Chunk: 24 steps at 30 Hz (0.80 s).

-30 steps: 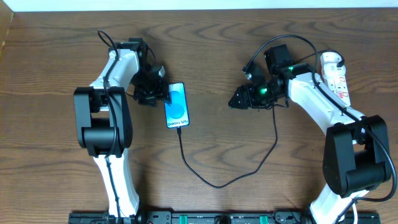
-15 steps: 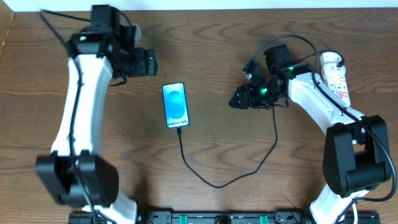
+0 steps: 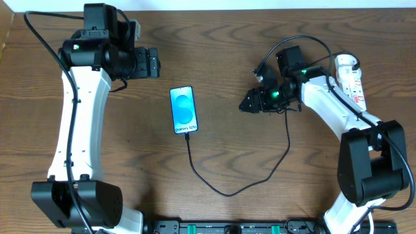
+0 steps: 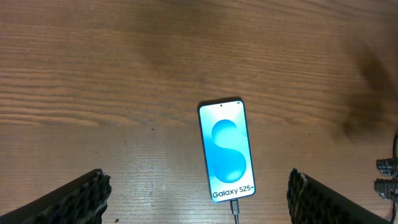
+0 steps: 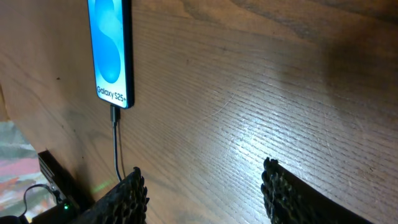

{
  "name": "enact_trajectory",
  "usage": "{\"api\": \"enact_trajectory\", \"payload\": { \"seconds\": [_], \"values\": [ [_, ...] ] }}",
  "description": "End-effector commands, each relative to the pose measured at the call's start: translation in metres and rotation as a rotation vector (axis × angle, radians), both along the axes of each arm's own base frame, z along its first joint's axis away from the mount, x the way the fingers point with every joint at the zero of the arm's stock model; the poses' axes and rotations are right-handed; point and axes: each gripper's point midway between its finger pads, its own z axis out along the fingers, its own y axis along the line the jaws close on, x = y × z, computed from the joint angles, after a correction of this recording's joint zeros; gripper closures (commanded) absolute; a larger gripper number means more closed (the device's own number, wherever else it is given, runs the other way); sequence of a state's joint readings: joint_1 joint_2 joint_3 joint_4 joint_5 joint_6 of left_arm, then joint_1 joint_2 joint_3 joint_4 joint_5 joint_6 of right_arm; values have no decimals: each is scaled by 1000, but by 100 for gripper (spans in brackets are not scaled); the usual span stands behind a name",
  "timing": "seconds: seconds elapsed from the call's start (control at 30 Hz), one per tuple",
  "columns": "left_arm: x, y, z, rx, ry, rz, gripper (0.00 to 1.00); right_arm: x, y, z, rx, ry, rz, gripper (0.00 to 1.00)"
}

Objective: Plug charger to phone and switch on socket
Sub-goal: 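Release the phone and raise the left gripper away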

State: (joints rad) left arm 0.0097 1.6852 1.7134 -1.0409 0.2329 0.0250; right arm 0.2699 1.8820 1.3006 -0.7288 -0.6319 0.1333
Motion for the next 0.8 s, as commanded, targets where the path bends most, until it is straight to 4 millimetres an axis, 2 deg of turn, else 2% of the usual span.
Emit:
{"api": "enact_trajectory", "payload": {
  "seconds": [0.0, 0.3, 0.53, 0.67, 0.77],
  "values": [
    [1, 3, 6, 7, -16, 11, 8, 2, 3, 13, 16, -27, 0, 41],
    [1, 3, 6, 7, -16, 11, 8, 2, 3, 15, 26, -23, -4, 42],
    [1, 3, 6, 7, -16, 11, 7, 12, -7, 23, 34, -29, -70, 49],
    [1, 3, 6, 7, -16, 11, 7, 14, -24, 36, -18, -69, -112, 51],
    [1, 3, 6, 7, -16, 11, 7, 17, -43, 56, -78, -134, -167, 49]
  ]
}}
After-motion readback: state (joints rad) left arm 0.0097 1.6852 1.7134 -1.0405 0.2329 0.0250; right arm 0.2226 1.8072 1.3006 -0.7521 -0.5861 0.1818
